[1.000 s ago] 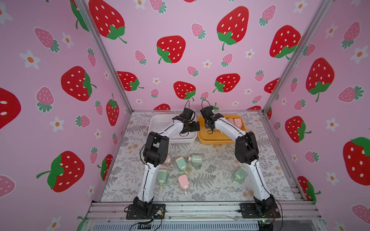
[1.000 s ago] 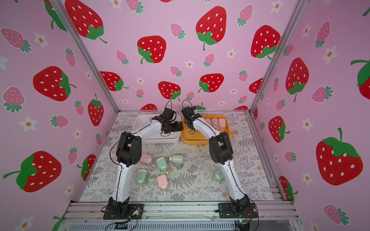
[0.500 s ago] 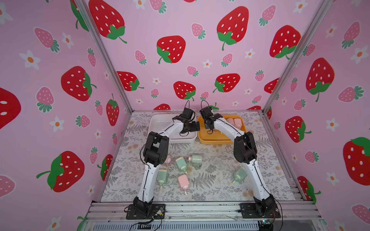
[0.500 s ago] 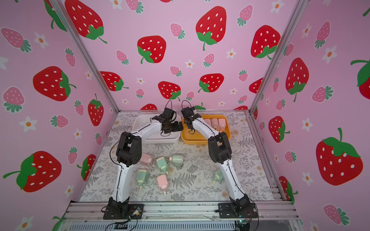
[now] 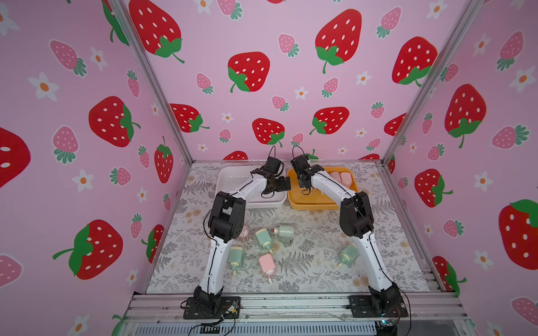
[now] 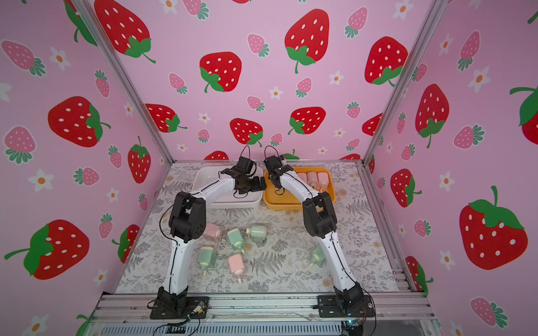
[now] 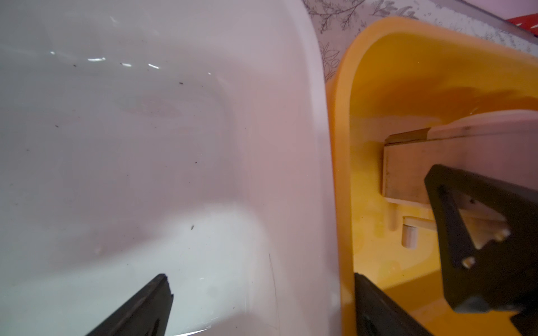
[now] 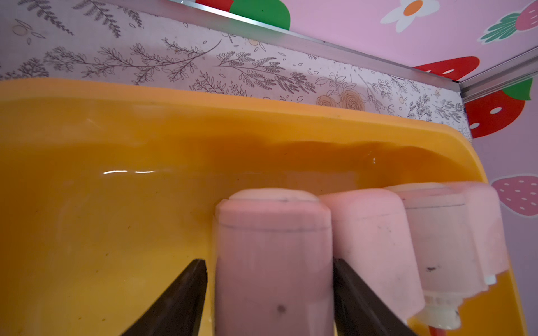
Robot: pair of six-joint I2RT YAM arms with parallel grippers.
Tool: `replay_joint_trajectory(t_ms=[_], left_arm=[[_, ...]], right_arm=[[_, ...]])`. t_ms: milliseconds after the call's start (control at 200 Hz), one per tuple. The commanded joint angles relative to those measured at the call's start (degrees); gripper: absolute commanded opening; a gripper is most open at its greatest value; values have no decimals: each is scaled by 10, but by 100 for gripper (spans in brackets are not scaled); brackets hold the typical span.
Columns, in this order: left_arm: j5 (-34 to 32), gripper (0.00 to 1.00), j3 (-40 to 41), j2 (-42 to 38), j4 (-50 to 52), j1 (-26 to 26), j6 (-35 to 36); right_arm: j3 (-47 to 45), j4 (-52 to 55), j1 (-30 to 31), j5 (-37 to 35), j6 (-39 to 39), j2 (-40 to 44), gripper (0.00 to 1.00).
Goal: Place the pencil sharpeners by color into the storage box
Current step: Place the pencil sharpener in the storage box.
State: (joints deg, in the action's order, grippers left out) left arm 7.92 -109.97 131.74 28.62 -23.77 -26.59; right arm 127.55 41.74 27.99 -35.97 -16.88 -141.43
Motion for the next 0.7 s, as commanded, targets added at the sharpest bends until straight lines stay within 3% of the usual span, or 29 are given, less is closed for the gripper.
replay_joint_trajectory(t_ms=[0,455,560,610,695], left_arm=[[-9,100,-26,19,19,4,7],[-6,100,-28,21,20,4,7],[-6,100,-28,20,20,4,7],[-6,100,-29,20,19,5,7],[-5,100,-28,21,19,6,7]], right_arm=[[15,13,-3,-20,7,9,71],[-1,-14,2,-37,29,45,75],[2,-35,1,-46,42,39,88],[6,-43,1,-47,51,31,100],[24,-40,1,-57,60,13,100]])
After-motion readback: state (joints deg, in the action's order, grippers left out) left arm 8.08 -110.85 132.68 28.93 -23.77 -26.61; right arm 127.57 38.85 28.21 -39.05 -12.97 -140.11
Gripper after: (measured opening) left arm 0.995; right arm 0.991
